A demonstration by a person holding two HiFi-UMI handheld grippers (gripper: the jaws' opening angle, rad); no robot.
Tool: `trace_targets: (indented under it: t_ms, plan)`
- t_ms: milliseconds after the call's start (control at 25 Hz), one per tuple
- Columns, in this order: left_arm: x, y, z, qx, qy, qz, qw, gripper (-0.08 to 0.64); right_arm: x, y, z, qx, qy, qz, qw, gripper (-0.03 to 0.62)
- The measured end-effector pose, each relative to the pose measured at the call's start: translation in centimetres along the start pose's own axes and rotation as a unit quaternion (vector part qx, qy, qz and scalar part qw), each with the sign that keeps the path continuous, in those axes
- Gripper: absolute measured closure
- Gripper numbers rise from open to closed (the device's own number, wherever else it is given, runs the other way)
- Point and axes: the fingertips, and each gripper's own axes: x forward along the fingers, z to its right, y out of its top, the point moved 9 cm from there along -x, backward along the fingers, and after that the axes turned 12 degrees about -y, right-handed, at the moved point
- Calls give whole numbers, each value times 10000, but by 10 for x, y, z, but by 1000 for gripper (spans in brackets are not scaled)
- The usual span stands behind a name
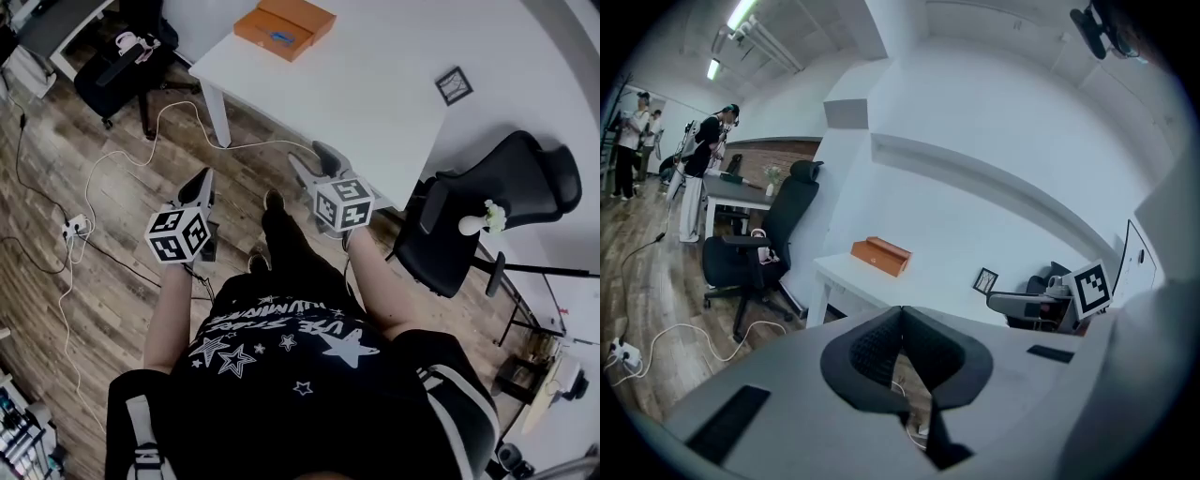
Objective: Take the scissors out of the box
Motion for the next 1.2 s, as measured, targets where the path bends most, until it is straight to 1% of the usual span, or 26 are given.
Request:
trace_targets:
  t_ms: [120,280,360,520,640,760,1040,1200]
  plan:
    - [8,4,-7,18,23,-9,10000,541,16,1,8,48,-12,-21,10000,360]
    - [26,18,-24,-7,85,28,10000,541,47,15,21,24,8,0,10000,360]
    - [38,26,-34,-1,108,27,9999,541,66,24,28,10,-5,-11,10000,360]
    - [66,46,-55,35,110,20,9999,541,105,41,47,132,-70,-4,9999,360]
    - [90,63,-72,66,111,-13,9999,541,137,55,64,169,-51,-122,9998,360]
    - [115,84,-88,61,131,-16,9999,541,167,74,78,101,1,-279,9996,360]
    - [180,134,-122,116,50,-36,9999,541,240,118,112,-47,-54,-483,9988,362]
    - [217,155,-137,189,-24,-120,9997,541,280,140,130,-389,-21,-745,9965,362]
